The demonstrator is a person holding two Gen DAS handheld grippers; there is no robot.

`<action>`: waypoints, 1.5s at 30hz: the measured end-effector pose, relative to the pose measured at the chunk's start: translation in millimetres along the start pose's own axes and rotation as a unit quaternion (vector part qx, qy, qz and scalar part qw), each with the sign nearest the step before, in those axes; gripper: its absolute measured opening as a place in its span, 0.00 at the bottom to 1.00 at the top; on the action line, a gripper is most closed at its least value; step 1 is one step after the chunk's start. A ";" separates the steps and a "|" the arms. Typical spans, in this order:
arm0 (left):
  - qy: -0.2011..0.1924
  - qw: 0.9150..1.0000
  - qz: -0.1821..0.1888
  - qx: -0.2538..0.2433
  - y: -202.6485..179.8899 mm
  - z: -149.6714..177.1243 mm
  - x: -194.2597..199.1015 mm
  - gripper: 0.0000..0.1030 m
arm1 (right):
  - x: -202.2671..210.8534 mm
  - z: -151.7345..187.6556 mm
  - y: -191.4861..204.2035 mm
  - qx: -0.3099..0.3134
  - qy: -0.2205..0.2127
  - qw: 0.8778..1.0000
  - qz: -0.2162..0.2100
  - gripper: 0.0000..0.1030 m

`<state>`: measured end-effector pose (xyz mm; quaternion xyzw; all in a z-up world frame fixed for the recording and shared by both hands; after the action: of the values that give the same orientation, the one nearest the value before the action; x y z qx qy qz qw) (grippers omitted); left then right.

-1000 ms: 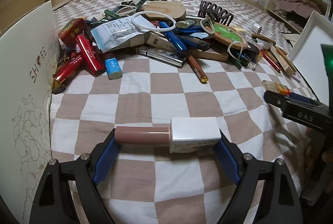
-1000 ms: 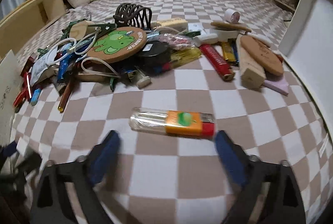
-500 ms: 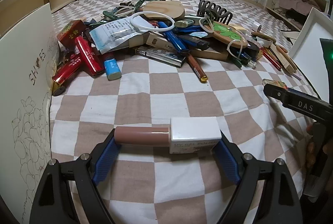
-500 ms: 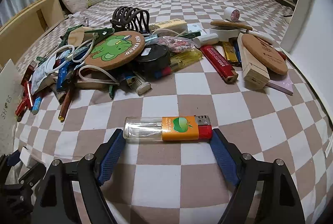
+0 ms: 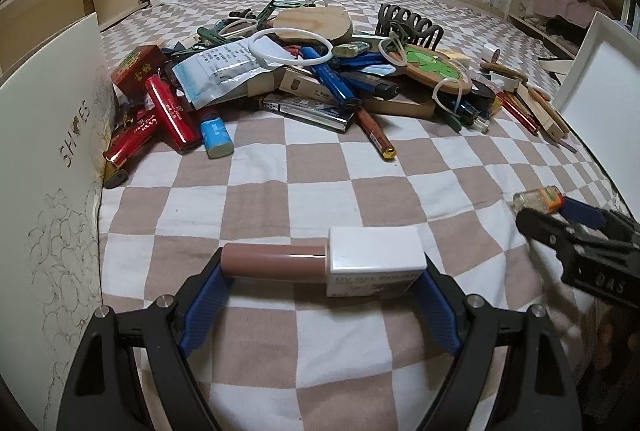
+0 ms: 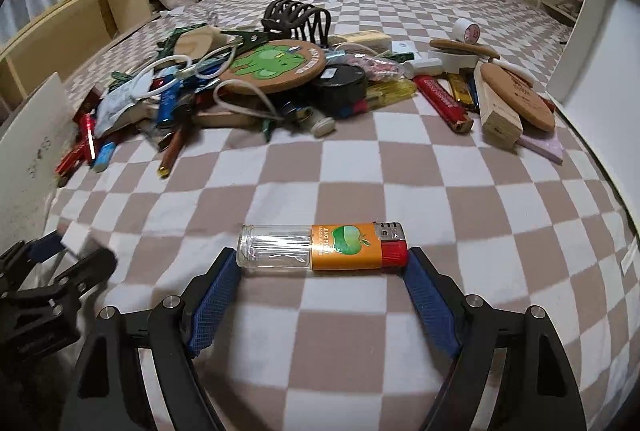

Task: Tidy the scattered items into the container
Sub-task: 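Carry the nail polish and orange lighter over the white box with both tools, then open the left tool to drop the nail polish while the right tool releases the orange lighter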

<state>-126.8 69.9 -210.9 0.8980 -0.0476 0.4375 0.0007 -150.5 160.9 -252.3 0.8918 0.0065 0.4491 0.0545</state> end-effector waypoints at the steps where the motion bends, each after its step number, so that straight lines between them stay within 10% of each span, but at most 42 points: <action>1: 0.001 1.000 0.000 -0.001 -0.3 0.3 0.7 0.84 | 2.2 2.3 0.5 -0.001 0.000 1.000 -0.001 0.81; 19: -0.105 0.994 0.015 0.008 13.2 -55.7 84.3 0.84 | 66.8 -29.1 20.8 -0.023 -0.070 0.996 -0.046 0.81; 45: -0.117 0.977 -0.157 0.085 226.7 -76.4 190.3 0.84 | 126.7 -126.4 204.8 0.090 -0.132 0.973 -0.169 0.81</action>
<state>-89.8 -168.7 -23.4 0.9362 0.1311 0.3259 -0.0124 -184.0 -23.5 -55.1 0.9303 0.1905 0.3094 0.0498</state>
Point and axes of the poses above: each gripper's, at about its wrist camera, not at the fingertips, and x roughly against the way its jaws point, y to its left, z to its underside, the point moved 2 cm from there along -x, roughly the way its jaws point, and after that the axes turned 1 degree about -x, right-handed, at the moved point
